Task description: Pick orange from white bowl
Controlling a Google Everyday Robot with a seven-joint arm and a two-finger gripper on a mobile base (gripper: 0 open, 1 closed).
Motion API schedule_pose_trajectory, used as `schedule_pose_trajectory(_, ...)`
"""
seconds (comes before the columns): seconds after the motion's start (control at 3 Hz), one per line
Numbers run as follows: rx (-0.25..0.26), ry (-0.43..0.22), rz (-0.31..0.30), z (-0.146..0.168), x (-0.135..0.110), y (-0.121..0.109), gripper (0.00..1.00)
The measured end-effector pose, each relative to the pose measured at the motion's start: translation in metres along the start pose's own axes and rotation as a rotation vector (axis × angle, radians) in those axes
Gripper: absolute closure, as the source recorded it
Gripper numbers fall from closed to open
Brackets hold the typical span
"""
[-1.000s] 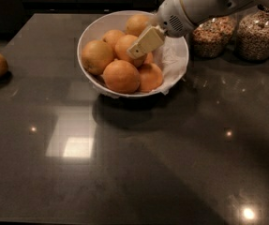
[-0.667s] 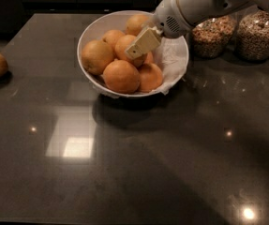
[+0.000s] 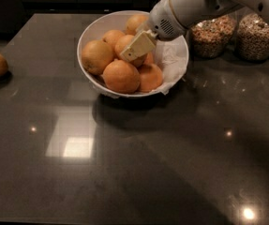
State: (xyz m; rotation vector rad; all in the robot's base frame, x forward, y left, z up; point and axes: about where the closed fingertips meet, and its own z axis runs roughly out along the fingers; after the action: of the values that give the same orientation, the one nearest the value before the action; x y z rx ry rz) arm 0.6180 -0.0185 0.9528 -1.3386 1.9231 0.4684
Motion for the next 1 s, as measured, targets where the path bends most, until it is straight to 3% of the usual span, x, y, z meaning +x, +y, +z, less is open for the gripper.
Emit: schedule_pose_trajectory(1.0, -0.037, 0.018, 0.010, 0.0115, -0.0007, 0.0015, 0.38)
